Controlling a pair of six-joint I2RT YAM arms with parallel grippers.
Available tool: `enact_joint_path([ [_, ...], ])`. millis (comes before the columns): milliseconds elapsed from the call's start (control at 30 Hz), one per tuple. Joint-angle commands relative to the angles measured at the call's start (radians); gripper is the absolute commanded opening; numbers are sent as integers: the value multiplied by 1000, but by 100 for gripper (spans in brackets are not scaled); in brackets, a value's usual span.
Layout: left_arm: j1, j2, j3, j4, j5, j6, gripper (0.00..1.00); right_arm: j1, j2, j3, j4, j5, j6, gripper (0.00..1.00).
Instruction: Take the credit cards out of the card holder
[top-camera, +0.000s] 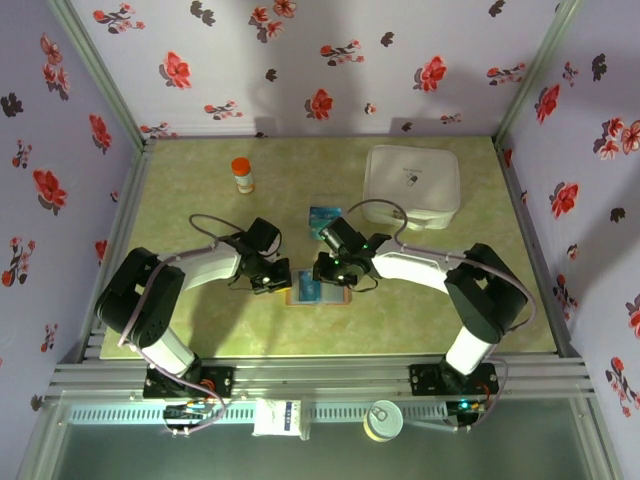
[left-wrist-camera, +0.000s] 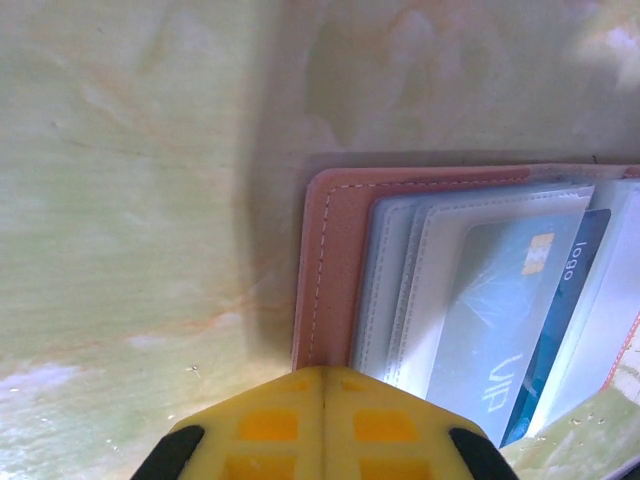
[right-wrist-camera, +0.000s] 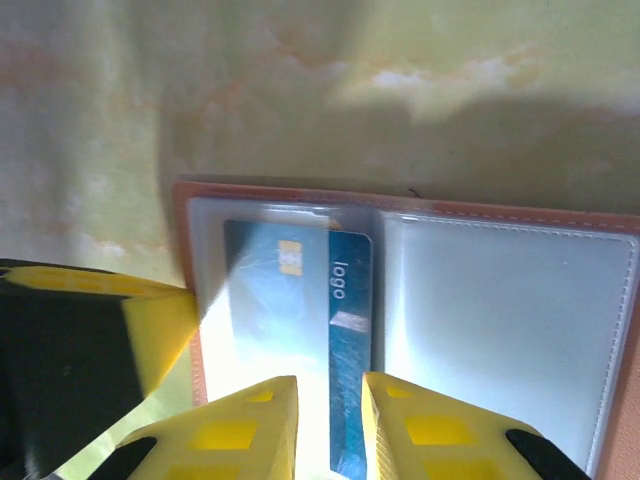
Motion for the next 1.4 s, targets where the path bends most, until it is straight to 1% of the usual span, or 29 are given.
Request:
enact_joint_path([
  [0, 1, -38, 29, -56, -34, 19, 0, 4, -22, -20, 2, 14, -7, 25],
  [200, -8, -76, 48, -50, -3, -3, 0, 0, 1, -42, 81, -55, 20, 25],
  [367, -33, -43, 51, -3, 47, -24, 0, 0, 30, -45, 137, -104, 40, 25],
  [533, -37, 0, 43, 8, 42, -17, 0, 0, 56, -43, 170, -127, 47, 25],
  [667, -37, 16, 37, -10, 13, -5, 0, -1, 79, -38, 173, -140, 47, 25],
  [800, -36, 25, 30, -24, -5, 3, 0, -1, 103, -38, 156, -138, 47, 25],
  [933, -36, 27, 31, -31, -9, 8, 0, 0, 103, -24, 81, -95, 20, 25],
  [1167, -36, 11, 44, -43, -13, 3, 0, -1, 48, -28, 74, -74, 12, 25],
  [1367, -35, -35, 71, -71, -15, 3, 0, -3, -7, -42, 88, -68, 14, 25],
])
